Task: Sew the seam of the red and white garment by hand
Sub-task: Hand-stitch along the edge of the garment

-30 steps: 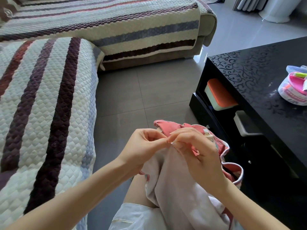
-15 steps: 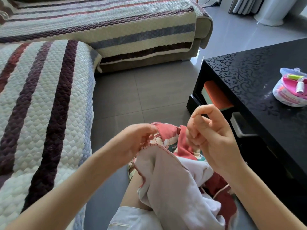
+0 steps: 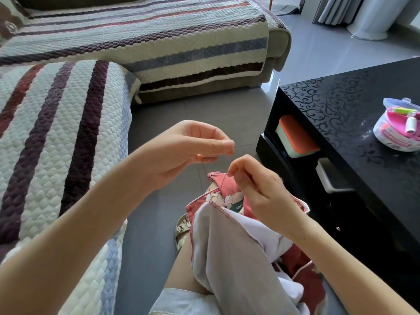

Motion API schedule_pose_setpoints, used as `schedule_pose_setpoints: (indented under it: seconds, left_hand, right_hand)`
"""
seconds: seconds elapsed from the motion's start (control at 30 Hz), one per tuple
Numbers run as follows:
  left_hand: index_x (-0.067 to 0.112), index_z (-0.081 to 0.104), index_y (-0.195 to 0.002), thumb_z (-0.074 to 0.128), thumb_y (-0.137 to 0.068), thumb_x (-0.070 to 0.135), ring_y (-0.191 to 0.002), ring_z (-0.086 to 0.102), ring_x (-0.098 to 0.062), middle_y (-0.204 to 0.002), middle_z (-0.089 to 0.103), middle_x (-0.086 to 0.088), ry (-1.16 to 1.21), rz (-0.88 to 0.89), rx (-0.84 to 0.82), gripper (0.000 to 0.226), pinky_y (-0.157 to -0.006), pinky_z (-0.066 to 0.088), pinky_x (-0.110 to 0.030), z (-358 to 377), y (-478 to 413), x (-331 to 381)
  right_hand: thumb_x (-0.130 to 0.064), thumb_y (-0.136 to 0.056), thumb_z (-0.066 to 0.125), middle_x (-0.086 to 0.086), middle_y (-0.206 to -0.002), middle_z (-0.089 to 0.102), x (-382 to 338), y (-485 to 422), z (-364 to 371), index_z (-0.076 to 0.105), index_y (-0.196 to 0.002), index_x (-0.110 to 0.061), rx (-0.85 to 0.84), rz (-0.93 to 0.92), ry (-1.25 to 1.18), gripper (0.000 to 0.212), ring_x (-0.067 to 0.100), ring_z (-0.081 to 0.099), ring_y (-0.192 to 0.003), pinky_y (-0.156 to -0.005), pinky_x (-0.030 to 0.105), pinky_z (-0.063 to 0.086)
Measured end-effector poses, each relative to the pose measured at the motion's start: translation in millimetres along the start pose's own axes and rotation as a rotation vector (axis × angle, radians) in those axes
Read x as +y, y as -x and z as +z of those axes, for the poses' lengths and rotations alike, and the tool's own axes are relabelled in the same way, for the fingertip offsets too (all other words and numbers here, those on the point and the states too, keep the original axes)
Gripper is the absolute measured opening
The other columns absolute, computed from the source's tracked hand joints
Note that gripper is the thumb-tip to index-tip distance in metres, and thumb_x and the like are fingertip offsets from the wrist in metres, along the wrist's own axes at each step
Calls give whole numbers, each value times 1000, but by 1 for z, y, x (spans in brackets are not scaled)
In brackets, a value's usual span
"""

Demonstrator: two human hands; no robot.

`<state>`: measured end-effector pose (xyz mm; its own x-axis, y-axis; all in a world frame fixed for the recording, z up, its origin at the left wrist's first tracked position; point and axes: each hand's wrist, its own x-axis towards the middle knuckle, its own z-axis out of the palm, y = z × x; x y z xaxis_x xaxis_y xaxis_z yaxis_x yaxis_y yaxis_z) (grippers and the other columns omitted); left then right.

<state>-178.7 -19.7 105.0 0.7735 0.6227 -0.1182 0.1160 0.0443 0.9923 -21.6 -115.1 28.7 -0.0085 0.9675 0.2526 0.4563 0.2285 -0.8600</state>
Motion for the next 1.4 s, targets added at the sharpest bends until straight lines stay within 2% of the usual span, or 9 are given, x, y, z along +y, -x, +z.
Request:
schedule_pose_setpoints:
  seconds: [0.13, 0.2, 0.27, 0.37, 0.53, 0.67, 0.93, 1.27, 1.4]
  left_hand:
    - [15, 70, -69, 69, -76, 16, -60, 52, -1, -63, 64, 9, 8, -17, 26, 8, -63, 42, -13, -1, -5, -4]
    - [11, 67, -73, 72, -75, 19, -58, 51, 0, -60, 61, 12, -8, -40, 58, 10, -64, 41, -15, -1, -7, -10]
    - [10, 67, -75, 73, -75, 22, -61, 52, -2, -63, 62, 9, -37, -42, 92, 13, -65, 42, -17, -1, -9, -21]
    - [4, 67, -88, 65, -83, 25, -77, 57, -9, -80, 64, -2, -198, 32, 53, 22, -74, 46, -25, 1, -11, -46]
    - [3, 61, -108, 49, -95, 28, -97, 59, -9, -98, 65, 7, -186, -102, -164, 31, -90, 45, -29, 17, -5, -76]
    - [1, 60, -98, 57, -83, 42, -85, 51, -12, -91, 55, -5, -125, -162, -180, 44, -79, 41, -25, 23, 2, -87]
    - [13, 66, -69, 74, -63, 12, -68, 48, -16, -69, 53, -4, -67, -238, 79, 11, -67, 36, -30, 15, 10, -97]
    - [6, 72, -70, 77, -62, 8, -60, 58, -6, -65, 63, -1, 53, -342, -45, 9, -61, 47, -14, 14, 26, -83]
    - [6, 71, -70, 77, -63, 6, -62, 59, -7, -68, 63, -2, 38, -344, -88, 9, -62, 48, -14, 18, 32, -78]
  right_hand:
    - [-12, -94, 46, 3, -66, 41, -13, 1, 0, 50, -97, -18, -15, -17, -428, 8, 27, 35, -60, -55, 32, 33]
    - [-12, -94, 49, -4, -66, 40, -16, 2, -4, 46, -111, -18, -10, -29, -594, 18, 17, 36, -57, -55, 24, 34]
    - [-14, -93, 47, -6, -66, 43, -18, 2, -9, 46, -118, -18, -22, -38, -613, 25, 12, 38, -59, -59, 17, 37]
    - [-11, -93, 48, -13, -70, 55, -19, 3, -13, 59, -95, -13, 17, -41, -516, 11, 10, 44, -61, -60, 18, 40]
    - [-10, -92, 52, 2, -63, 57, -24, 4, -26, 60, -87, -5, 93, -35, -518, 11, 13, 55, -57, -60, 22, 49]
    - [-8, -92, 52, 10, -67, 65, -21, 2, -43, 59, -89, 1, 166, -12, -493, 11, 26, 62, -58, -63, 34, 55]
    - [-19, -90, 54, 10, -79, 73, -4, -1, -58, 61, -87, -9, 399, 93, -352, 12, 28, 72, -75, -73, 38, 59]
    - [-7, -100, 37, 5, -73, 70, 29, -35, -77, 54, -85, -11, 350, 364, -961, 24, 18, 70, -73, -72, 31, 57]
    - [-3, -101, 33, 1, -60, 57, 56, -66, -78, 51, -80, -10, 378, 484, -1015, 29, 10, 53, -52, -52, 21, 46]
